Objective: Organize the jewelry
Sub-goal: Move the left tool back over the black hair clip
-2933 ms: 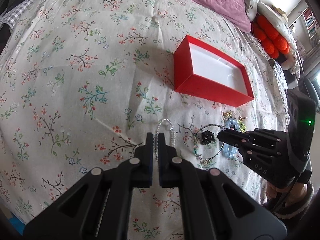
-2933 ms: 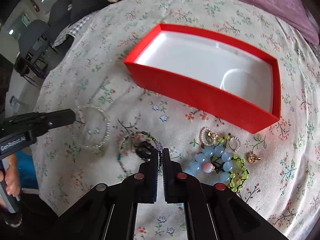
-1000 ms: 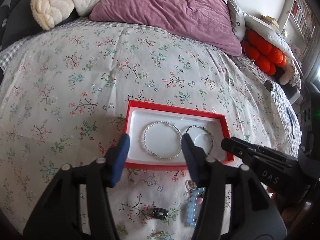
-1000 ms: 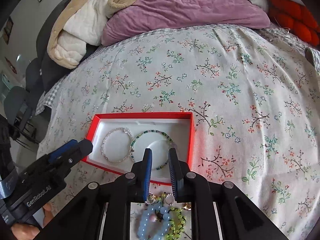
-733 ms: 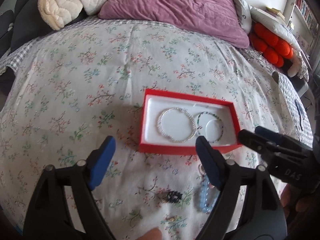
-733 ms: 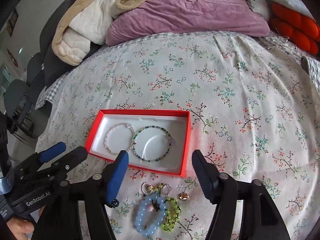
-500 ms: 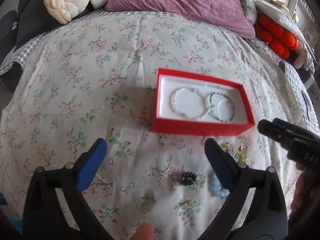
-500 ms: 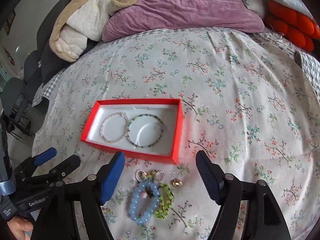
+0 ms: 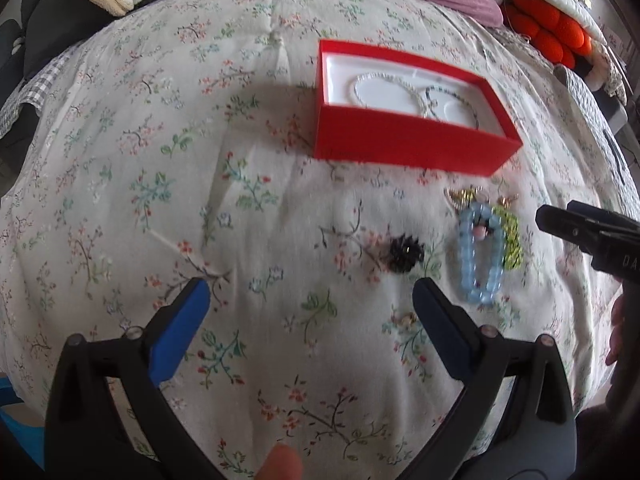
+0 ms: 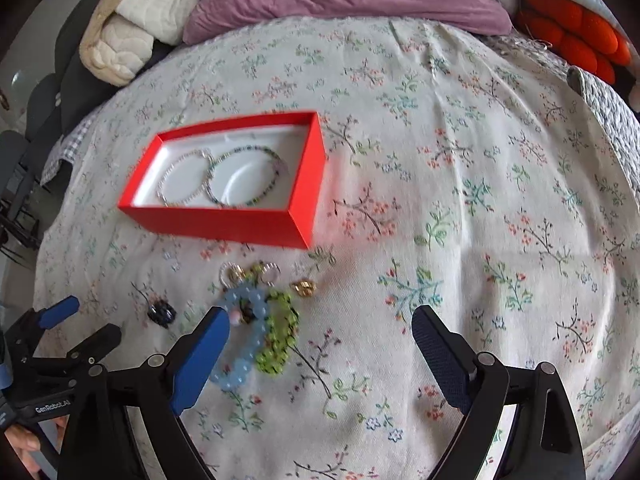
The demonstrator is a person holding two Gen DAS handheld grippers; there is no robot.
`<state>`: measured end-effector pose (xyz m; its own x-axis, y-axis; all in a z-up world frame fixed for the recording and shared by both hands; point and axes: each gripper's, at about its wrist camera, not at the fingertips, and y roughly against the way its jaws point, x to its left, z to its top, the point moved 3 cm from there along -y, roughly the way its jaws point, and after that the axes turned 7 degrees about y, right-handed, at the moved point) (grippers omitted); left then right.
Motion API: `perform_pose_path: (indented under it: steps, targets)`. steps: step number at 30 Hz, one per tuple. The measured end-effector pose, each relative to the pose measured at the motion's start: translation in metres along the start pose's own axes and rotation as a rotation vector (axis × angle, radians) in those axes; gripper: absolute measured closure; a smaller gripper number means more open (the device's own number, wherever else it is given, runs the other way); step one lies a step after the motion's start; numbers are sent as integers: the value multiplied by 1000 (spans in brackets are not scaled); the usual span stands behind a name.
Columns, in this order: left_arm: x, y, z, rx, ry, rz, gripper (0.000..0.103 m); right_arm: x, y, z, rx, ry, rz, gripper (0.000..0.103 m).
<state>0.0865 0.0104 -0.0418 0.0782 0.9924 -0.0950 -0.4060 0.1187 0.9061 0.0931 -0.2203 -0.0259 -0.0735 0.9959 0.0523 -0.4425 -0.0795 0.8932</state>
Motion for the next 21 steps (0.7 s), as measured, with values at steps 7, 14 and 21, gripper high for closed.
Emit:
perform_pose_path:
  steps: [7, 14, 21]
  targets:
    - [0, -8, -16, 33, -77, -24, 2, -8, -12, -17, 67, 8, 4, 9]
    - [-11, 0, -20, 30, -149, -68, 2, -15, -20, -27, 125, -6, 18, 9]
    - [-24, -4, -21, 81, -179, -130, 7, -13, -22, -34, 156, 24, 28, 9]
